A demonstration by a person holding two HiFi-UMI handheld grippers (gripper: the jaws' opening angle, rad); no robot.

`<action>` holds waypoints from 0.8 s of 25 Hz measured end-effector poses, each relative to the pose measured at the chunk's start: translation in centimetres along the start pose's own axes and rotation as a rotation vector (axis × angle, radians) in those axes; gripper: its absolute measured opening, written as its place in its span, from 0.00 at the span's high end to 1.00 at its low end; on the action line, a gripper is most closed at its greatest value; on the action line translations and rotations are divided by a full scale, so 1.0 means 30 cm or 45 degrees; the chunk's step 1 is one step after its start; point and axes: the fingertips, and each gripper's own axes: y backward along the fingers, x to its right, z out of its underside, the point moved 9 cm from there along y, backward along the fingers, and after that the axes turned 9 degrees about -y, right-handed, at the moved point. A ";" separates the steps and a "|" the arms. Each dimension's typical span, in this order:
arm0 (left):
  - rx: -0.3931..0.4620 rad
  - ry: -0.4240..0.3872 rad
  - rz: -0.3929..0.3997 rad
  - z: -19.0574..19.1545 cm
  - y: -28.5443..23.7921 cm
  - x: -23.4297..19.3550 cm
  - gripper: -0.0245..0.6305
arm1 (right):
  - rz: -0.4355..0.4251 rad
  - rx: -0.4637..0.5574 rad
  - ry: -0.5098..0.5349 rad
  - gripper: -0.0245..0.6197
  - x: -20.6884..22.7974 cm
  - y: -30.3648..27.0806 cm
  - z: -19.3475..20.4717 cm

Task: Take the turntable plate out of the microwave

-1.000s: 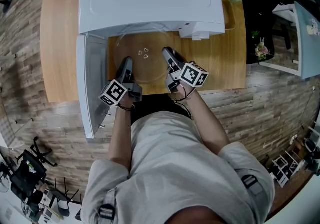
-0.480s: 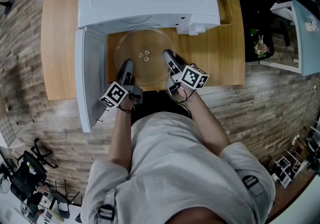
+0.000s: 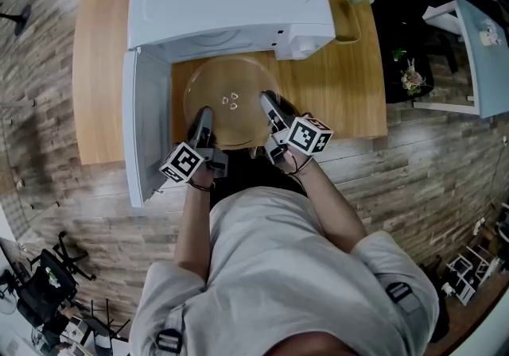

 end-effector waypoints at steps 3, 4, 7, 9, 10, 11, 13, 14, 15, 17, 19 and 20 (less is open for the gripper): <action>0.018 -0.018 0.013 -0.014 0.015 0.033 0.78 | -0.028 0.015 0.012 0.79 -0.028 0.018 -0.011; 0.024 -0.025 0.018 -0.019 0.019 0.043 0.78 | -0.038 0.020 0.018 0.79 -0.038 0.023 -0.015; 0.042 -0.043 0.034 -0.038 0.029 0.073 0.78 | -0.064 0.040 0.039 0.79 -0.069 0.040 -0.031; 0.048 -0.064 0.039 -0.049 0.035 0.090 0.78 | -0.081 0.056 0.046 0.79 -0.087 0.051 -0.041; 0.053 -0.070 0.045 -0.057 0.037 0.101 0.78 | -0.090 0.064 0.048 0.79 -0.096 0.054 -0.046; 0.060 -0.073 0.052 -0.064 0.039 0.113 0.78 | -0.100 0.070 0.052 0.79 -0.106 0.057 -0.050; 0.072 -0.075 0.058 -0.078 0.046 0.128 0.78 | -0.119 0.079 0.059 0.79 -0.127 0.062 -0.061; 0.075 -0.077 0.056 -0.083 0.049 0.132 0.78 | -0.126 0.084 0.062 0.79 -0.139 0.064 -0.067; 0.078 -0.081 0.056 -0.090 0.052 0.136 0.78 | -0.133 0.091 0.064 0.79 -0.150 0.067 -0.073; 0.084 -0.087 0.065 -0.102 0.055 0.152 0.78 | -0.141 0.106 0.060 0.79 -0.170 0.077 -0.083; 0.088 -0.090 0.086 -0.112 0.061 0.183 0.78 | -0.150 0.121 0.061 0.79 -0.189 0.094 -0.091; 0.092 -0.095 0.096 -0.117 0.064 0.201 0.78 | -0.158 0.129 0.065 0.79 -0.198 0.103 -0.095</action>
